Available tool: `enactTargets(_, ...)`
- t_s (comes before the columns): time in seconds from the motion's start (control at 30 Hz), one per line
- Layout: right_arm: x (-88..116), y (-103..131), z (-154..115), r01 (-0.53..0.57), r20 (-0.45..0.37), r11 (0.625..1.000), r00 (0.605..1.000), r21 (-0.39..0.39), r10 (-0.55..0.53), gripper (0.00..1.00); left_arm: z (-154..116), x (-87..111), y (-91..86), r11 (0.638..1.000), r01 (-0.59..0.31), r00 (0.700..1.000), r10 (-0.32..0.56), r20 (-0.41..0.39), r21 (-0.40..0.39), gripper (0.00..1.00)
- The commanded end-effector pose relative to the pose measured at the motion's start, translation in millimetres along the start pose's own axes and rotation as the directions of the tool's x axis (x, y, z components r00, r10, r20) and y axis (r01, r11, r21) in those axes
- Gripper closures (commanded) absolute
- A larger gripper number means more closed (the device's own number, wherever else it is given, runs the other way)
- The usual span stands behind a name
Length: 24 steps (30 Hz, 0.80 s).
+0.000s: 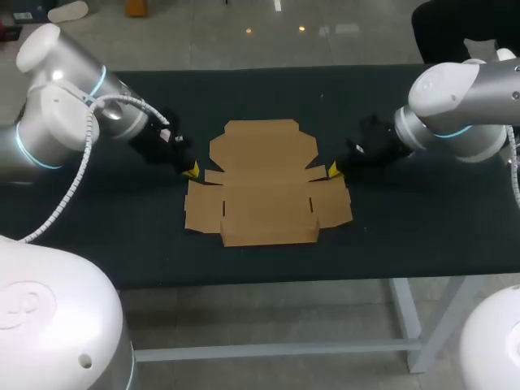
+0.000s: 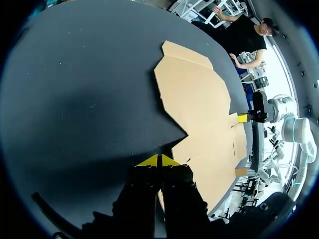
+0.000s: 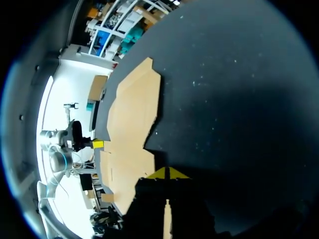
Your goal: Assemble the packaging by folding the flat box into shape, placing the metal phone stand inside, and closing the box properly
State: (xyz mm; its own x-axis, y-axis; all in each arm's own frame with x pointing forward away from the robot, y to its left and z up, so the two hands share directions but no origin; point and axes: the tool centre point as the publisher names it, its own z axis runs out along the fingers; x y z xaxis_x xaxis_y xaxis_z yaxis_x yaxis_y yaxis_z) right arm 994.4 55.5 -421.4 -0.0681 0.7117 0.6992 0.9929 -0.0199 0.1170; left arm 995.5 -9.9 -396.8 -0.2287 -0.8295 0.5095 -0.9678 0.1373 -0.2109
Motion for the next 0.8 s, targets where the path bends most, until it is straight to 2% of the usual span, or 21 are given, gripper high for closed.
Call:
enactTargets(0.03,-1,1,1,-0.002,-0.002,1.0,1.0,0.002,0.002,1.0,4,1.2,-1.7,1.0,0.002,1.0,-0.002,0.004,-0.008,1.0)
enactTargets(0.8,1,3,10,0.002,0.006,1.0,1.0,0.018,-0.002,1.0,19,6.7,-2.0,0.999,-0.008,1.0,0.008,-0.013,-0.046,1.0)
